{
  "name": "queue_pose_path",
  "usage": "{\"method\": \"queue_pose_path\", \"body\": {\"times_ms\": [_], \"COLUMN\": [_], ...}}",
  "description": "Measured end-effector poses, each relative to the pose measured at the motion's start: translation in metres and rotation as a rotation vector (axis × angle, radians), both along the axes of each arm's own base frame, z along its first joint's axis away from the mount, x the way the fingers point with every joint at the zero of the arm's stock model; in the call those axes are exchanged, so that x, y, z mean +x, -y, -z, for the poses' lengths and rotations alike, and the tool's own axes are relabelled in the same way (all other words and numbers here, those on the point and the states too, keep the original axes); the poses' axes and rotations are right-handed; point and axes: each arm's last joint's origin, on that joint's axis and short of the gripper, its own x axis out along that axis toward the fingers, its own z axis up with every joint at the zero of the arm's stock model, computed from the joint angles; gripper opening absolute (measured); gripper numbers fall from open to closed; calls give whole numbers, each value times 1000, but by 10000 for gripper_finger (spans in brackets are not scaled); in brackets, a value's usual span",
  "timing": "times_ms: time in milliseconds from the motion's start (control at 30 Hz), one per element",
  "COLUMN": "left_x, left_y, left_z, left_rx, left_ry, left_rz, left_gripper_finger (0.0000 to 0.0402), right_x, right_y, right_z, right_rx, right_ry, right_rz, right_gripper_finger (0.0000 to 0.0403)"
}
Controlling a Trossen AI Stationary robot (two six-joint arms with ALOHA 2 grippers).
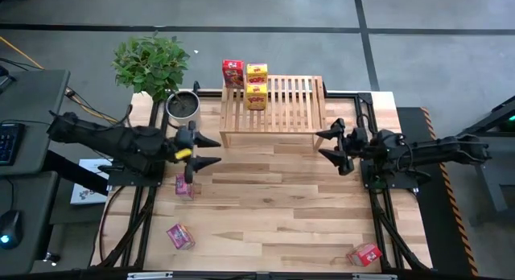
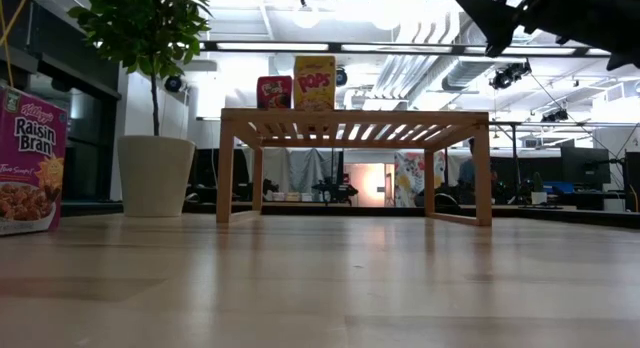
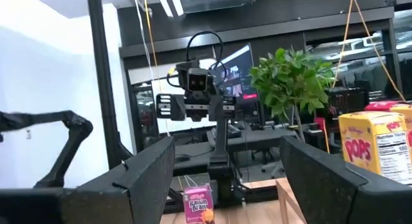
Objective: Stack cereal on shelf
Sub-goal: Put the top violet cereal box on the shelf
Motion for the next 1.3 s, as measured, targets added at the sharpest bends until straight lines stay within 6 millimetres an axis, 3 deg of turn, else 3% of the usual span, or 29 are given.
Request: {"method": "queue_pose_path", "body": {"times_ms": [200, 367, 500, 767, 967, 1300], "left_x": [16, 18, 4, -43, -43, -43], "left_y": [28, 68, 90, 88, 90, 89], "left_z": [-16, 1, 18, 25, 26, 26], "left_rx": [-130, -282, -326, -414, -447, -339], "left_ry": [-341, -631, -731, -662, -661, -749], "left_rz": [-44, -130, -279, -719, -724, -650], "left_gripper_finger": [208, 193, 184, 177, 179, 181], "right_x": [1, 5, 7, 7, 7, 7], "right_y": [-2, -3, -3, -3, -3, -3], "right_z": [-2, 2, 4, 4, 4, 4], "right_rx": [-30, -66, -65, -32, -31, -30], "right_ry": [-2, -30, -44, -47, -47, -47], "right_rz": [-3, 4, 4, -9, -9, -10], "right_gripper_finger": [272, 272, 272, 272, 272, 272]}}
